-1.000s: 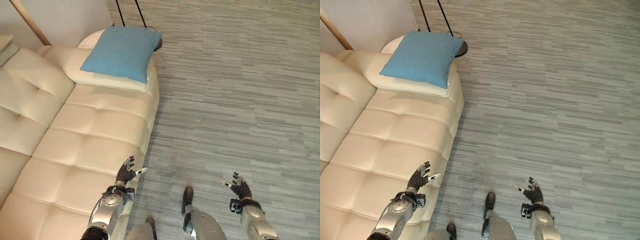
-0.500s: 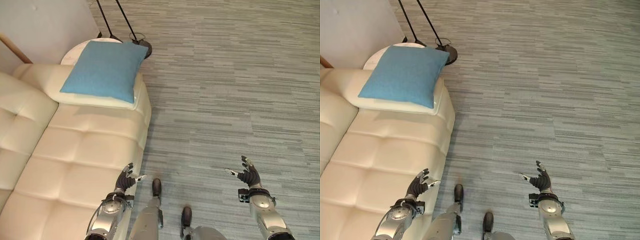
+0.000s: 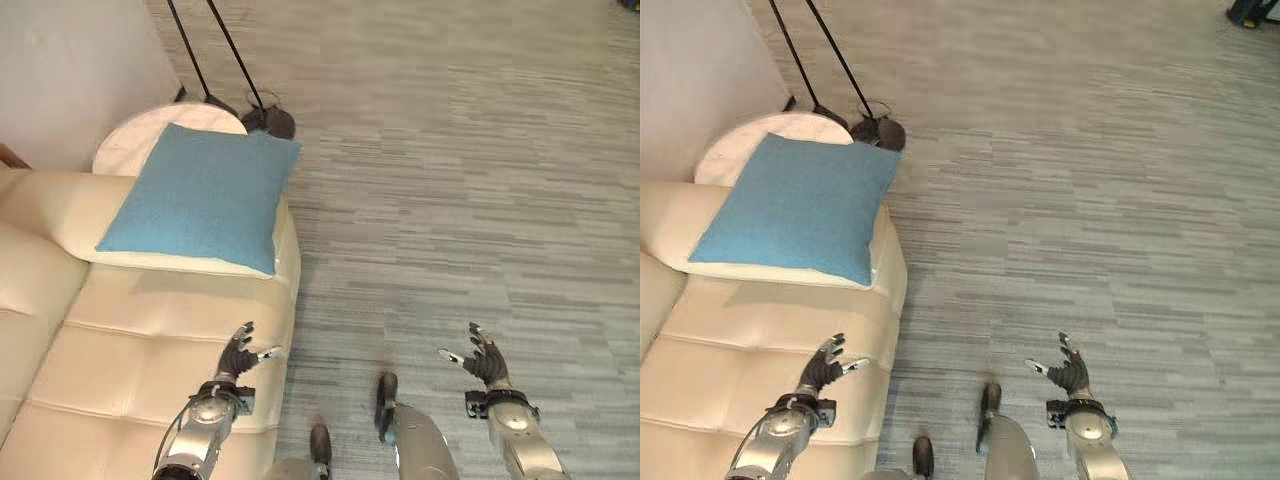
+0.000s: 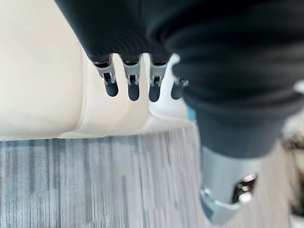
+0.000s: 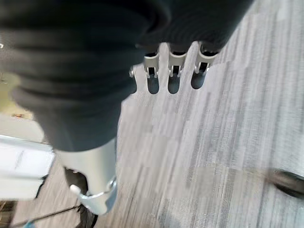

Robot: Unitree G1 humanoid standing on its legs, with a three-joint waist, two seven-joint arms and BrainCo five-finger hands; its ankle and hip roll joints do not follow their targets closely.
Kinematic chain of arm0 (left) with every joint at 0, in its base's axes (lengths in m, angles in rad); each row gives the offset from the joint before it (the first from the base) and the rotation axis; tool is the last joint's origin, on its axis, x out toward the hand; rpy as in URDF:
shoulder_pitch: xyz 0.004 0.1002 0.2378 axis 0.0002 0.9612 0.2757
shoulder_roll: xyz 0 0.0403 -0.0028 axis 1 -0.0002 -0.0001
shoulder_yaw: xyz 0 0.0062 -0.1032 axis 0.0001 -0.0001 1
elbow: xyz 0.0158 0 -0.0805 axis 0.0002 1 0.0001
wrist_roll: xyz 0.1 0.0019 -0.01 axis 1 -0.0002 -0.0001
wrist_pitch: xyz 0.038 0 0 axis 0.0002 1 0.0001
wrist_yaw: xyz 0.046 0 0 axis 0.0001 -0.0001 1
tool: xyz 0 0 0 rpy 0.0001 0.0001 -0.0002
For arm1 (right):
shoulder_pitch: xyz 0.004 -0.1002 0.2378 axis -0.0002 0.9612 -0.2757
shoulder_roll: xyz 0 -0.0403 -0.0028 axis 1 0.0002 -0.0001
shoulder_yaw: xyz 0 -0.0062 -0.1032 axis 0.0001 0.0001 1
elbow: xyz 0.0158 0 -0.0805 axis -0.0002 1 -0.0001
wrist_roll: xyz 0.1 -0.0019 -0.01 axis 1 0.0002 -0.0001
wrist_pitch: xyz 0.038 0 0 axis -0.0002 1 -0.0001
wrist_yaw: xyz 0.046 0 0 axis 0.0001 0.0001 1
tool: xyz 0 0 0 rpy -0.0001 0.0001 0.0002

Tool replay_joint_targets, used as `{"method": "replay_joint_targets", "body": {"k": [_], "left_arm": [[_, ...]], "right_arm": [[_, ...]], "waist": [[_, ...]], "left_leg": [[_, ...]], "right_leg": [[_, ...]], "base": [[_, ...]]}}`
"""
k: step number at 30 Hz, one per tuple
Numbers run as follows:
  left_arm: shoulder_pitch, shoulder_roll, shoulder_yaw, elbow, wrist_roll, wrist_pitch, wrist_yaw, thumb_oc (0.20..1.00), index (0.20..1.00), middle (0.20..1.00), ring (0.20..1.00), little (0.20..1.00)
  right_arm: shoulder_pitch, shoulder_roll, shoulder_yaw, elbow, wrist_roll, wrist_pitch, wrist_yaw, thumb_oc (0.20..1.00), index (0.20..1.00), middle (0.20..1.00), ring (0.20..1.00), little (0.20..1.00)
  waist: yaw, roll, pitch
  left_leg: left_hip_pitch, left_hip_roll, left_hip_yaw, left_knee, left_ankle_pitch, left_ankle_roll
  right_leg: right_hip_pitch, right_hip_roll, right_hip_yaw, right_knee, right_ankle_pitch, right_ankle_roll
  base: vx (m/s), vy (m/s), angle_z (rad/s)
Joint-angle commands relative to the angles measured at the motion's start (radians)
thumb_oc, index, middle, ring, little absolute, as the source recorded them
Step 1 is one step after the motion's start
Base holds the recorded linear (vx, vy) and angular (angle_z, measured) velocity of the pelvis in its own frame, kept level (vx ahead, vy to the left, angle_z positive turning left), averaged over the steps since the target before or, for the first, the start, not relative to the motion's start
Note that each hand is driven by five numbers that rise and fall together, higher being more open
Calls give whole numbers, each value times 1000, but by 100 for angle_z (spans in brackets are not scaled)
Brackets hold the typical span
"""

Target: Pick up all the scattered cushions and arrange them neatly on the sofa.

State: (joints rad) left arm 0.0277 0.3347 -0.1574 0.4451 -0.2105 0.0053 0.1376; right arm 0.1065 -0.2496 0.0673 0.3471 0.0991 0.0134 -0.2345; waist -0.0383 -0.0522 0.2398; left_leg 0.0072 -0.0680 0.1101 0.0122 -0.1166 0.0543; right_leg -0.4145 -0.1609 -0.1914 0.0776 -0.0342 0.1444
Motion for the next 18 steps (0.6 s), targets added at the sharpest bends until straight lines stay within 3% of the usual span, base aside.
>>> {"method": "replay_joint_targets", "body": {"k": [1, 2, 3, 4, 6, 7, 8, 10, 12, 13, 16, 18], "left_arm": [[-2, -9, -2, -49, 5, -45, -14, 1000, 1000, 1000, 1000, 1000], [-2, -9, -2, -49, 5, -45, -14, 1000, 1000, 1000, 1000, 1000], [-4, -15, -5, -38, -9, -43, -16, 1000, 1000, 1000, 1000, 1000], [-13, -27, -17, 0, -22, -37, -21, 1000, 1000, 1000, 1000, 1000], [-16, -27, -20, 8, -20, -36, -24, 1000, 1000, 1000, 1000, 1000], [-20, -31, -22, 36, -17, -33, -26, 1000, 1000, 1000, 1000, 1000], [-20, -32, -22, 36, -17, -33, -26, 1000, 1000, 1000, 1000, 1000], [-13, -35, -15, 40, -15, -32, -25, 1000, 1000, 1000, 1000, 1000], [-5, -37, -15, 39, -12, -31, -26, 1000, 1000, 1000, 1000, 1000], [-11, -32, -8, 46, -7, -34, -15, 1000, 1000, 1000, 1000, 1000], [10, -28, 8, 32, -14, -34, -12, 1000, 1000, 1000, 1000, 1000], [25, -25, 19, 16, -23, -36, -9, 1000, 1000, 1000, 1000, 1000]], "right_arm": [[-18, -76, -12, -50, -4, -30, 6, 1000, 1000, 1000, 1000, 1000], [-18, -75, -12, -50, -4, -30, 6, 1000, 1000, 1000, 1000, 1000], [-25, -84, -7, -50, -2, -33, 8, 1000, 1000, 1000, 1000, 1000], [-34, -105, 2, -64, -7, -32, 13, 1000, 1000, 1000, 1000, 1000], [-35, -112, 2, -70, -9, -31, 15, 1000, 1000, 1000, 1000, 1000], [-35, -126, 4, -75, -16, -30, 14, 1000, 1000, 1000, 1000, 1000], [-35, -126, 4, -75, -16, -30, 14, 1000, 1000, 1000, 1000, 1000], [-34, -132, 7, -71, -26, -28, 14, 1000, 1000, 1000, 1000, 1000], [-38, -140, 16, -60, -34, -28, 12, 1000, 1000, 1000, 1000, 1000], [-42, -142, 20, -50, -42, -18, -5, 1000, 1000, 1000, 1000, 1000], [-33, -129, 20, -54, -49, -20, 3, 1000, 1000, 1000, 1000, 1000], [-30, -122, 22, -61, -61, -16, 10, 1000, 1000, 1000, 1000, 1000]], "waist": [[-17, 55, -20], [-19, 52, -22], [-16, 51, -18], [-5, 51, -4], [-3, 45, 0], [20, 35, 8], [20, 35, 9], [32, 36, -1], [50, 52, -10], [70, 52, -15], [77, 53, -31], [80, 40, -50]], "left_leg": [[30, 82, -29, 165, -92, -78], [25, 79, -30, 167, -89, -77], [-15, 85, -32, 271, -73, -85], [-97, 99, -41, 439, -24, -102], [-135, 98, -42, 485, -5, -101], [-224, 97, -27, 451, -35, -84], [-222, 97, -26, 450, -35, -83], [-230, 90, -16, 330, -18, -77], [-251, 106, -12, 147, 102, -92], [-297, 133, 46, 29, 165, -119], [-277, 141, 58, 11, 200, -106], [-275, 127, 55, 37, 191, -93]], "right_leg": [[201, 58, -20, 18, 31, -38], [198, 55, -20, 16, 34, -38], [215, 58, -21, 11, 25, -51], [257, 71, -26, 1, -3, -80], [270, 70, -26, -5, -15, -90], [327, 64, -27, -19, -54, -93], [328, 64, -26, -19, -54, -93], [360, 68, -29, -33, -69, -85], [403, 89, -33, -54, -89, -80], [466, 100, -50, -73, -128, -78], [485, 103, -65, -61, -132, -68], [498, 84, -63, -47, -139, -58]], "base": [[325, -175, 13], [259, -186, 9], [213, -187, 12], [214, -187, 19], [246, -117, 3], [305, -79, -1], [379, -30, 10], [272, 51, 23], [440, 93, -4], [521, 129, -6], [279, 90, 4], [357, 170, -29]]}}
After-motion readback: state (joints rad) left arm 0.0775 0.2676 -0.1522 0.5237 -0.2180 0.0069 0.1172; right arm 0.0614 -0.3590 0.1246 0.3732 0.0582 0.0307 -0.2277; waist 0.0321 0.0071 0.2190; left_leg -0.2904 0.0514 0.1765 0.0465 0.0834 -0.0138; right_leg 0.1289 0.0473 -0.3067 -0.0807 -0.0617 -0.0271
